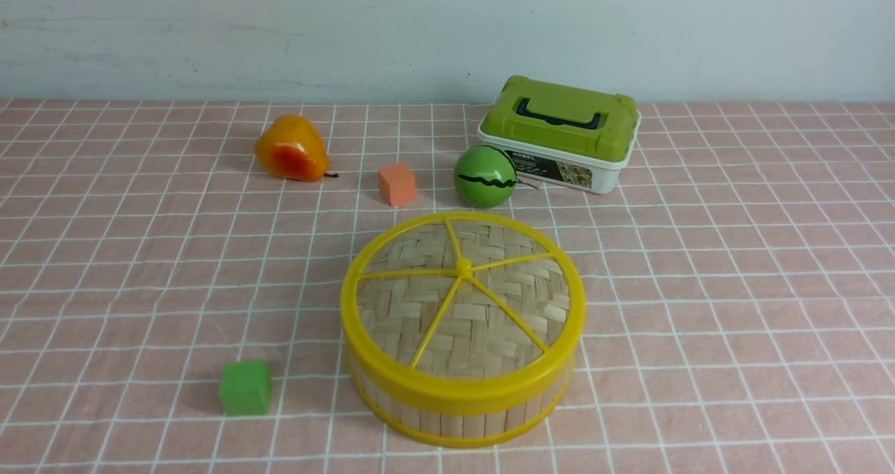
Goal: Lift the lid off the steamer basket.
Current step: Use the right arm to lift the lid of the steamer
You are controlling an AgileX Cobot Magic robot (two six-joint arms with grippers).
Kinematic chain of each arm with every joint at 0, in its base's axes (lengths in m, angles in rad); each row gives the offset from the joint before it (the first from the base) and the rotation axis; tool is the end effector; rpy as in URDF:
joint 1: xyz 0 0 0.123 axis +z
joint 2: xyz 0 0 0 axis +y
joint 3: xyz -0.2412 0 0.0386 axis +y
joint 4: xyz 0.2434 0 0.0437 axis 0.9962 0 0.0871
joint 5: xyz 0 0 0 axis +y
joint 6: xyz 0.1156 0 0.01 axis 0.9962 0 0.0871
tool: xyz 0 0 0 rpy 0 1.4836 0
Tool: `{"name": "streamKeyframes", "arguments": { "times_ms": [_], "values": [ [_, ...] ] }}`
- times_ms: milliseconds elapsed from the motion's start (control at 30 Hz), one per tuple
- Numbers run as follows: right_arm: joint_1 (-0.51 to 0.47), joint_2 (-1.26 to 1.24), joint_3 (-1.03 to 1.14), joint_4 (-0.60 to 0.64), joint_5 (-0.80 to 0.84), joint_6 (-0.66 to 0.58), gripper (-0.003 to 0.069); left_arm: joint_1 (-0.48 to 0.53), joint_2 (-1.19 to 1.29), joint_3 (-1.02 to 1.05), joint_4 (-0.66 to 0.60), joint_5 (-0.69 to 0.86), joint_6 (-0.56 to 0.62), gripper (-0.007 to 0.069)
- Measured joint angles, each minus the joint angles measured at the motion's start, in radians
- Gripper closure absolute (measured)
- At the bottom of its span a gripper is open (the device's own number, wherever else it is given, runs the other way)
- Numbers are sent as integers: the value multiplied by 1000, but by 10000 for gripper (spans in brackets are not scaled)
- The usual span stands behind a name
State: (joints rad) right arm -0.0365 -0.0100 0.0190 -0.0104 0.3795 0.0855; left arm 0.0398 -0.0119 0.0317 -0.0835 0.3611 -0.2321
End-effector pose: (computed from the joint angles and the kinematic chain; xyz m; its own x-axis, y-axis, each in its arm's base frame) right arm 0.1129 -0.0046 0.1662 -0.2927 0.0865 -0.9523 0.0625 0.9955 0.0712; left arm 0.1136 0.0011 0.1641 -0.2709 -0.3162 -0.9092 -0.0990 0.9487 -0.3004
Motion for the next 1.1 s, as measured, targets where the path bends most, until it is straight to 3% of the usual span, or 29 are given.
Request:
{"name": "streamKeyframes", "arguments": {
  "times_ms": [433, 567, 633, 800, 1100],
  "values": [
    [0, 0, 0, 53, 0, 0, 482, 0, 0, 0, 0, 0, 0, 386],
    [0, 0, 0, 226, 2, 30, 475, 0, 0, 0, 0, 0, 0, 386],
    [0, 0, 1, 441, 9, 141, 471, 0, 0, 0, 0, 0, 0, 386],
    [0, 0, 8, 841, 10, 303, 467, 0, 0, 0, 0, 0, 0, 386],
    [-2, 0, 8, 836, -52, 99, 467, 0, 0, 0, 0, 0, 0, 386]
  ]
}}
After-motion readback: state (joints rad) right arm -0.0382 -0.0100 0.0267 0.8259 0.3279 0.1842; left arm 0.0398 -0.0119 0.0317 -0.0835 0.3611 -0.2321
